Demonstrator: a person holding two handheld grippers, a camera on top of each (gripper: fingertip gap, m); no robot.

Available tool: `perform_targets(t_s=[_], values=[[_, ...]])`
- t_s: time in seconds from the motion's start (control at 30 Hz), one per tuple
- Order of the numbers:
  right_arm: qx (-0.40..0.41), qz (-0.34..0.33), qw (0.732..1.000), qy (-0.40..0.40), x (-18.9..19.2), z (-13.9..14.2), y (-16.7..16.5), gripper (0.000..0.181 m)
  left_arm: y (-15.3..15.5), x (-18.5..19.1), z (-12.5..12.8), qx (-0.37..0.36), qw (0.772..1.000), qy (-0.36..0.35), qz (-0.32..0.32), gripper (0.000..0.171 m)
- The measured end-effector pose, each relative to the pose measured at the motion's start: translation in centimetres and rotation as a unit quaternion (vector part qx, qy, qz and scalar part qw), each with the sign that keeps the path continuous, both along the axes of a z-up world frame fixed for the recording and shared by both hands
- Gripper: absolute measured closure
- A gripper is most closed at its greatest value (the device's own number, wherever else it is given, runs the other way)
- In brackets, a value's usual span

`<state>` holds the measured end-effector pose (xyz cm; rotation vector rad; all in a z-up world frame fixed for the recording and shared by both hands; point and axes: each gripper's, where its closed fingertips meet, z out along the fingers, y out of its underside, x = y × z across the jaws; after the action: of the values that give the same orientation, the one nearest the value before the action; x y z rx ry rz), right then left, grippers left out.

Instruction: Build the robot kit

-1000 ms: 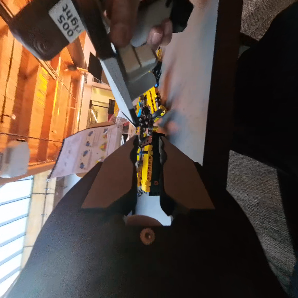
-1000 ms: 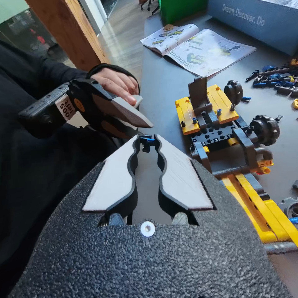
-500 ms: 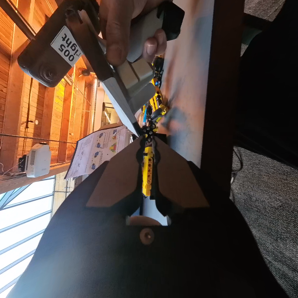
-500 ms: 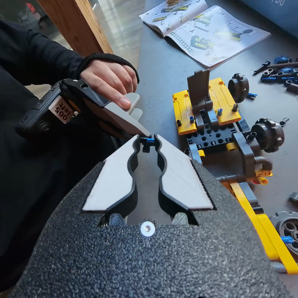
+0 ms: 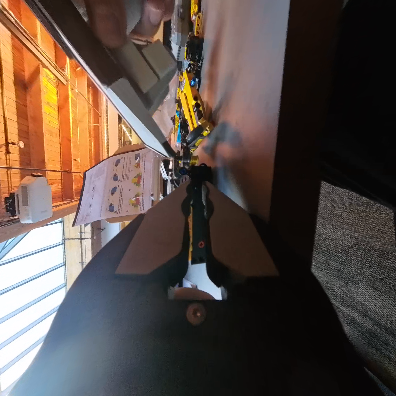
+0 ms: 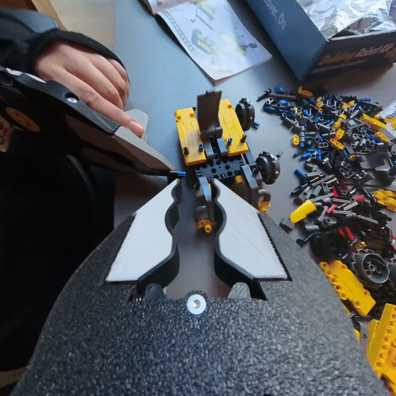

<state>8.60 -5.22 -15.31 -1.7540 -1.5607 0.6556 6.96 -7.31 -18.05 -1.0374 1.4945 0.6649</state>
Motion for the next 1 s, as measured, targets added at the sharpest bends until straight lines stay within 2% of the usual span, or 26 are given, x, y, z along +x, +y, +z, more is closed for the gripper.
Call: perform_targets(t_s=[0.23,0.5,1.0], values=[[-0.053,0.032,0.998,0.019,-0.3,-0.4,0.0,0.152,0.4,0.3,-0.3,-0.011,1.000,0.005,0.005,0.167],[-0.075,0.070,0.995,0.021,-0.7,-1.0,-0.1,0.144,0.8,0.6,-0.6,-0.032,0.999,0.017,0.007,0.168],[-0.091,0.083,0.992,0.005,-1.0,-2.0,0.0,0.154,0.9,0.1,-0.3,-0.027,0.999,0.020,0.029,0.168]])
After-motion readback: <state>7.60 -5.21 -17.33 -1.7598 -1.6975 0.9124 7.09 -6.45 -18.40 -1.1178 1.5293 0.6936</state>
